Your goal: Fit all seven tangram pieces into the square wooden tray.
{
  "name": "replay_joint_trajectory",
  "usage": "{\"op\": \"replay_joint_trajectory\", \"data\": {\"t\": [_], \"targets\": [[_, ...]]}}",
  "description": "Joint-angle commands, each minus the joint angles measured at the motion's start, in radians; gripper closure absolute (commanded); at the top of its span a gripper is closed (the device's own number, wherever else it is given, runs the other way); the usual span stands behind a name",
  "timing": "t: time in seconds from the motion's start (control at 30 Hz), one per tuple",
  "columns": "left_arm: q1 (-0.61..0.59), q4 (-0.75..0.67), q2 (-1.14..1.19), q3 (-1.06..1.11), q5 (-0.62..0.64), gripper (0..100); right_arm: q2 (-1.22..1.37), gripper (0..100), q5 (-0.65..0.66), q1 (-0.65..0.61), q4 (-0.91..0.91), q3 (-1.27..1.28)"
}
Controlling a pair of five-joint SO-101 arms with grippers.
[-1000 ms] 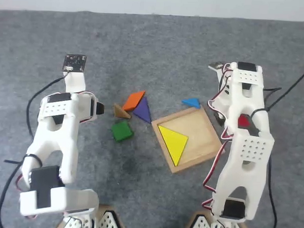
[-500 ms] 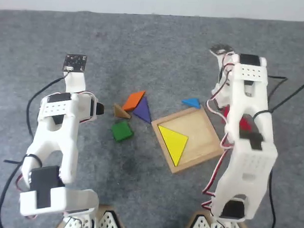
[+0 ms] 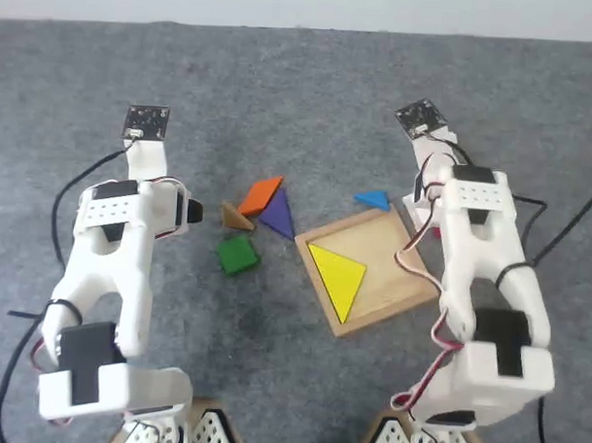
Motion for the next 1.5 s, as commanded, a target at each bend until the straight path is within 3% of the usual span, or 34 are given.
{"op": "replay_joint_trajectory", "data": {"t": [0.0, 0.17, 0.33, 0.77, 1.47], "targets": [[-0.006, -0.021, -0.003, -0.007, -0.015, 75, 0.128, 65.7, 0.012, 0.031, 0.107, -0.212], [-0.006, -0.021, -0.003, -0.007, -0.015, 75, 0.323, 61.8, 0.011, 0.05, 0.295, -0.453], [-0.006, -0.021, -0.003, -0.007, -0.015, 75, 0.446, 61.8, 0.011, 0.064, 0.337, -0.572], [-0.006, -0.021, -0.003, -0.007, -0.015, 75, 0.503, 61.7, 0.046, 0.031, 0.562, -0.721], [-0.006, -0.021, -0.003, -0.007, -0.015, 75, 0.519, 61.8, 0.017, 0.061, 0.598, -0.717]]}}
